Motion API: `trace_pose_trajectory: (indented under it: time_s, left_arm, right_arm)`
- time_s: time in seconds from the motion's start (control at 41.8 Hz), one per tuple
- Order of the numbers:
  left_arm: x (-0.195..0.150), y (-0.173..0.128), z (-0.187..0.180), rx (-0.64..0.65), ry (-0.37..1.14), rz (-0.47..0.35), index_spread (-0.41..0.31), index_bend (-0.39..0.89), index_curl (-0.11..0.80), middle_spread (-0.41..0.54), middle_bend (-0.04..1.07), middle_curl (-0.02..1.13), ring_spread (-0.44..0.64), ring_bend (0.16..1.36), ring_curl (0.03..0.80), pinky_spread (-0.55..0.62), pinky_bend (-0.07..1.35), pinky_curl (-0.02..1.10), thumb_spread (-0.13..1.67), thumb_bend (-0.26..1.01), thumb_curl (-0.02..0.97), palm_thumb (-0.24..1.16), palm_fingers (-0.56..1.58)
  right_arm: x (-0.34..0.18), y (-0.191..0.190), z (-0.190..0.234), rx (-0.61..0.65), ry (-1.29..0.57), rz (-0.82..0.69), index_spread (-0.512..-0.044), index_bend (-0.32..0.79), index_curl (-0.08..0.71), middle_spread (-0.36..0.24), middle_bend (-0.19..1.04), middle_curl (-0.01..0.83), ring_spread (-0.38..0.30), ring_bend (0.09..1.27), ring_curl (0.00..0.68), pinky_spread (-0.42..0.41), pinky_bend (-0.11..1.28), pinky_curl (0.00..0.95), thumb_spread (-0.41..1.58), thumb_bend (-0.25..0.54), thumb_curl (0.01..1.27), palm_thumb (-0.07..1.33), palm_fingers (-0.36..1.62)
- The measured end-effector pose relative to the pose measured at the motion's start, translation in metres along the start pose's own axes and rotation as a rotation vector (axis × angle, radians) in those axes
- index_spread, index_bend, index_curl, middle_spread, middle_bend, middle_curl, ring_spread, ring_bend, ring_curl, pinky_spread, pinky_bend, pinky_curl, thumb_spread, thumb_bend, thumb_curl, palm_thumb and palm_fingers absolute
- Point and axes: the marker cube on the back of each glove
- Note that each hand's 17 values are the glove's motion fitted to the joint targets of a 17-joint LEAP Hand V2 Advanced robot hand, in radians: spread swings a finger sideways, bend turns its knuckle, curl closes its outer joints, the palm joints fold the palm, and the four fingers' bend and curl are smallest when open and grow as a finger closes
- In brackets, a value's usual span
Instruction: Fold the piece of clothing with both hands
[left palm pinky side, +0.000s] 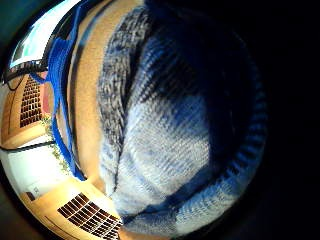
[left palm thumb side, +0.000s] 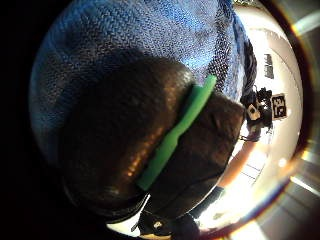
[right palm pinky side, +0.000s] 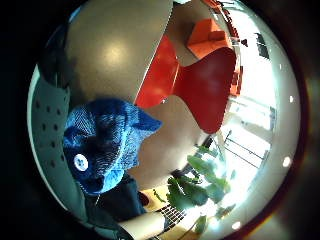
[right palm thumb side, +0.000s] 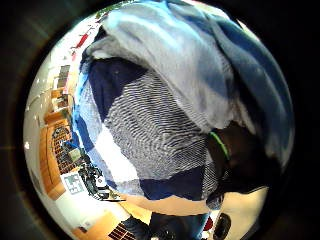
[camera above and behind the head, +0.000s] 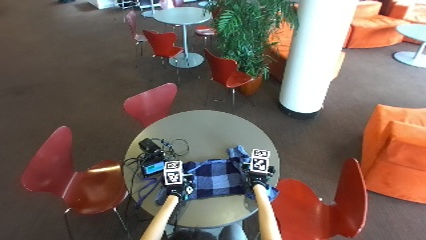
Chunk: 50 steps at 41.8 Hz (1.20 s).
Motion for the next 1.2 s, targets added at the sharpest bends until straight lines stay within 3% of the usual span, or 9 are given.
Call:
trace_pose_trajectory:
  time_s: [0.12,0.191,0.335,0.43,0.574,0.717,0.837,0.956,1.195]
  left_arm:
    - [0.003,0.000,-0.002,-0.034,-0.001,0.008,-0.144,0.16,0.377,0.172,0.14,0.23,0.48,0.38,0.292,0.48,0.30,0.31,1.00,-0.06,0.160,-0.07,-0.07]
    - [0.003,-0.005,-0.007,0.010,-0.012,0.004,-0.145,0.16,0.370,0.174,0.14,0.22,0.48,0.39,0.291,0.48,0.30,0.31,1.00,-0.06,0.158,-0.07,-0.07]
    - [0.005,-0.004,-0.010,0.004,-0.011,0.010,-0.145,0.16,0.358,0.178,0.15,0.22,0.49,0.39,0.286,0.47,0.30,0.32,1.00,-0.06,0.159,-0.07,-0.08]
    - [0.006,-0.002,-0.011,-0.016,-0.007,0.019,-0.145,0.15,0.350,0.180,0.15,0.21,0.49,0.39,0.284,0.48,0.30,0.32,1.00,-0.05,0.162,-0.06,-0.08]
    - [0.009,-0.006,-0.017,-0.006,-0.013,0.057,-0.142,0.19,0.358,0.188,0.15,0.21,0.48,0.39,0.283,0.46,0.30,0.32,1.03,-0.03,0.174,-0.02,-0.02]
    - [0.008,-0.011,-0.021,0.015,-0.030,0.016,-0.136,0.19,0.363,0.190,0.15,0.21,0.48,0.40,0.281,0.45,0.32,0.33,1.05,-0.03,0.185,-0.02,-0.01]
    - [0.009,-0.010,-0.020,0.005,-0.021,0.039,-0.134,0.19,0.369,0.191,0.15,0.21,0.48,0.40,0.280,0.45,0.33,0.33,1.07,-0.02,0.194,-0.01,0.00]
    - [0.006,-0.005,-0.018,-0.038,-0.033,-0.022,-0.133,0.19,0.374,0.191,0.15,0.21,0.48,0.41,0.279,0.45,0.34,0.34,1.07,-0.02,0.204,-0.01,0.00]
    - [0.006,-0.009,-0.019,-0.007,-0.045,-0.016,-0.133,0.18,0.378,0.194,0.15,0.21,0.48,0.41,0.276,0.45,0.34,0.34,1.08,-0.03,0.215,-0.01,-0.01]
  right_arm:
    - [-0.008,-0.001,-0.002,0.000,-0.020,-0.066,-0.303,0.16,0.190,-0.162,0.43,0.451,-0.206,0.77,0.435,-0.286,0.80,0.358,1.09,0.188,0.37,0.81,1.21]
    - [-0.007,0.000,-0.004,-0.011,-0.016,-0.057,-0.293,0.17,0.223,-0.187,0.44,0.465,-0.218,0.75,0.446,-0.314,0.77,0.362,1.07,0.194,0.38,0.87,1.24]
    - [-0.001,-0.006,-0.015,0.082,-0.005,0.000,-0.282,0.18,0.273,-0.217,0.42,0.475,-0.232,0.73,0.450,-0.349,0.72,0.362,1.04,0.191,0.39,0.95,1.29]
    - [0.005,0.001,-0.020,0.020,-0.029,0.048,-0.279,0.17,0.296,-0.227,0.41,0.478,-0.237,0.73,0.451,-0.361,0.71,0.365,1.03,0.171,0.40,0.97,1.30]
    - [0.004,0.013,-0.052,-0.053,-0.067,-0.025,-0.273,0.17,0.321,-0.227,0.41,0.487,-0.241,0.72,0.453,-0.372,0.69,0.370,1.00,0.139,0.41,1.00,1.30]
    - [-0.004,0.020,-0.094,0.032,-0.029,-0.019,-0.269,0.16,0.339,-0.217,0.41,0.495,-0.243,0.71,0.455,-0.378,0.68,0.376,0.98,0.107,0.41,1.02,1.31]
    - [-0.020,0.029,-0.120,-0.011,0.022,-0.051,-0.268,0.16,0.349,-0.213,0.40,0.499,-0.244,0.71,0.457,-0.380,0.67,0.381,0.97,0.081,0.42,1.03,1.31]
    - [-0.033,-0.022,-0.137,0.129,0.105,0.038,-0.267,0.16,0.357,-0.211,0.39,0.504,-0.244,0.71,0.459,-0.382,0.67,0.386,0.96,0.052,0.43,1.04,1.31]
    - [-0.085,0.020,-0.199,0.251,0.148,-0.033,-0.268,0.16,0.367,-0.210,0.39,0.512,-0.246,0.71,0.461,-0.385,0.66,0.392,0.93,0.004,0.45,1.06,1.30]
